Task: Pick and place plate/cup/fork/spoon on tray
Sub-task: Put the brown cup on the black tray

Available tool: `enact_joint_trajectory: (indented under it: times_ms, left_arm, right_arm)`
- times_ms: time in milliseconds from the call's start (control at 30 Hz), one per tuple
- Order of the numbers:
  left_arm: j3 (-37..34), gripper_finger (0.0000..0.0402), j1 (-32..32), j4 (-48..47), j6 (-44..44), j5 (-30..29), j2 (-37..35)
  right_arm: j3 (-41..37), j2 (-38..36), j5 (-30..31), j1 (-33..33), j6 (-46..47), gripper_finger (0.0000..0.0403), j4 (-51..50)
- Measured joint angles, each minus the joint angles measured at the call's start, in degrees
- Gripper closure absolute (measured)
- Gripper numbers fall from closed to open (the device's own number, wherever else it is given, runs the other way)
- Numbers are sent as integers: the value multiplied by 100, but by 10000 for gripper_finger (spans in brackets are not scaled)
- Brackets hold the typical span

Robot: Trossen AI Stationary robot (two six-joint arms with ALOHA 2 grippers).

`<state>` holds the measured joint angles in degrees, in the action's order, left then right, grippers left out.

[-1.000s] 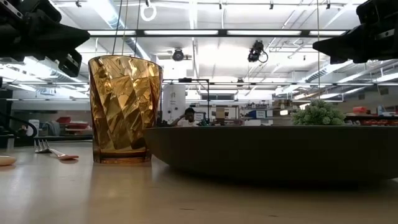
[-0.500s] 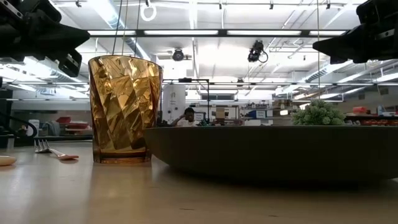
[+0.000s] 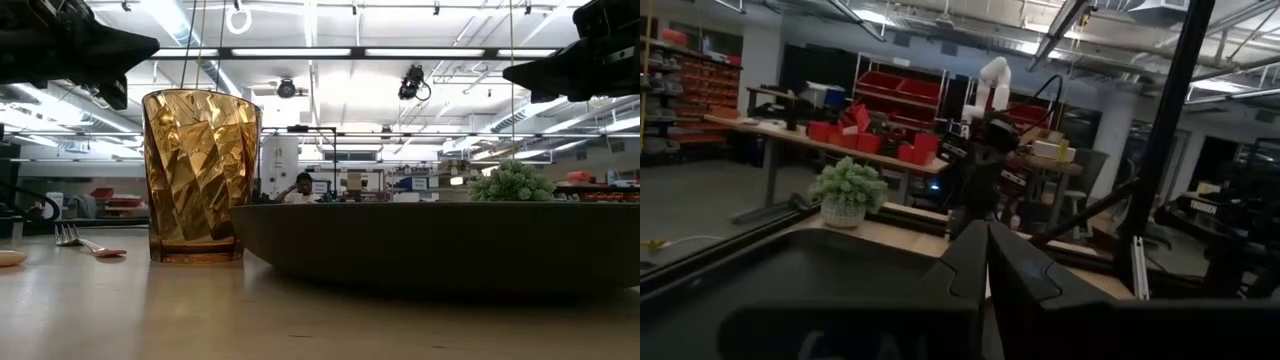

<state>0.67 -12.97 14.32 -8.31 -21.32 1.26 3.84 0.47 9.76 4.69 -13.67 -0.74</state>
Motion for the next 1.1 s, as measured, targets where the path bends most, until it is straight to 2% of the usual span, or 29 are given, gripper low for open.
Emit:
enact_joint_trajectory:
  times_ms: [500,700,867,1100]
  left_arm:
    - [1,381,0,375,102,-6,17]
    - [0,381,-2,379,290,-27,20]
    - [1,381,0,379,306,-304,22]
    - [0,381,0,374,53,-522,172]
  right_arm:
    - [2,-2,4,0,0,386,8]
    - [0,0,102,0,13,386,531]
    - [0,0,-179,4,1166,386,1104]
    - [0,0,-190,0,2065,386,1950]
